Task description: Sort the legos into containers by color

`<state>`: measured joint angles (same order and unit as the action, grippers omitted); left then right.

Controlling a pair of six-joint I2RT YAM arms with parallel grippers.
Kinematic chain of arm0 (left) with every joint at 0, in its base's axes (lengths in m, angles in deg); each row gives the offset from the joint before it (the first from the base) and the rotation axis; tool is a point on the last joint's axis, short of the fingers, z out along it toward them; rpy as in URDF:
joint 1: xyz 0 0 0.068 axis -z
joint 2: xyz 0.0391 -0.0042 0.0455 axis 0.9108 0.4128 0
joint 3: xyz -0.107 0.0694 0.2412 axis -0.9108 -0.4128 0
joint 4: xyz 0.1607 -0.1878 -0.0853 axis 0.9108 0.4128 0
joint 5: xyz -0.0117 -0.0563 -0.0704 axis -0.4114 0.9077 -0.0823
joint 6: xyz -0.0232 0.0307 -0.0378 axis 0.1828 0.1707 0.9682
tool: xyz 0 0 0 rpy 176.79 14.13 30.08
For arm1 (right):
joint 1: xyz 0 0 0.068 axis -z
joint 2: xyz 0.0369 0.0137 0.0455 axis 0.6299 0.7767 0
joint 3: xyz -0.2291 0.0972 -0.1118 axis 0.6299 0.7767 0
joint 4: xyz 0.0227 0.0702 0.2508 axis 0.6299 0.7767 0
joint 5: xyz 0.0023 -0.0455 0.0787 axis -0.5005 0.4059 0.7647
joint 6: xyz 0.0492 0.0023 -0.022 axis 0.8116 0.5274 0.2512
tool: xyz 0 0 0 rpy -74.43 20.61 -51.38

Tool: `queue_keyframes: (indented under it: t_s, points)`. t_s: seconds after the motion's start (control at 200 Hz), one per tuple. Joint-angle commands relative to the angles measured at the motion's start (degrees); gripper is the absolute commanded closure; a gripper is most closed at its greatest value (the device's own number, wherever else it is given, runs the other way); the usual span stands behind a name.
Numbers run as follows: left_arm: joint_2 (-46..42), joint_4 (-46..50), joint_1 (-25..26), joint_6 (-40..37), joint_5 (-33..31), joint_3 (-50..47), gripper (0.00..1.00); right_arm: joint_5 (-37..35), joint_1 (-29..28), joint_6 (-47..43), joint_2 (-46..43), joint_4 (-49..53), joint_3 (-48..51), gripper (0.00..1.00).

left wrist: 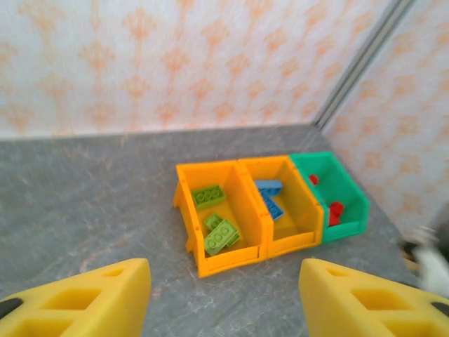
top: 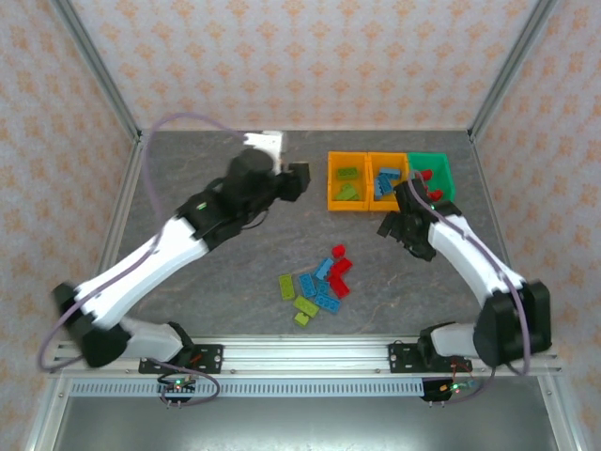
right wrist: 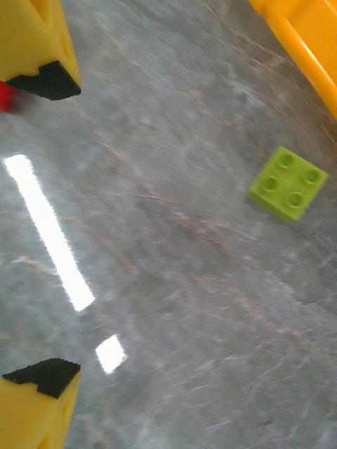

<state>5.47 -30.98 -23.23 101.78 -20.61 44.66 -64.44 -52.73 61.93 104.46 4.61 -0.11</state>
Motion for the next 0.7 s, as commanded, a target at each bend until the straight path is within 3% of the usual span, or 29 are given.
queue_keyframes:
  t_s: [0.0, 0.165, 0.26, 0.355, 0.535, 0.696]
  points:
    - [-6.78, 5.25, -0.09, -13.6, 2.69, -8.81, 0.39, -2.4, 2.71, -3.19, 7.69, -9.0, -3.59, 0.03]
    - [-18.62, 11.87, -0.11, -28.75, 7.69, -17.6, 0.35, 0.9, 5.79, -5.47, 18.09, -15.67, -7.2, 0.05]
    - [-23.09, 10.48, -0.1, -34.31, 8.88, -23.53, 0.3, 2.11, 6.13, -6.17, 20.61, -18.38, -7.06, 0.07]
    - [-25.6, 6.5, -0.14, -36.66, 8.44, -28.21, 0.19, 2.89, 6.13, -6.38, 21.95, -20.04, -6.56, 0.1]
    - [-25.94, 3.83, -0.5, -39.9, 13.22, -31.42, 0.0, 1.54, 6.46, -6.8, 23.93, -20.55, -5.32, 0.28]
    - [-26.34, 3.37, -0.48, -42.25, 15.89, -33.42, 0.0, 1.83, 6.66, -8.8, 24.32, -20.72, -4.35, 0.45]
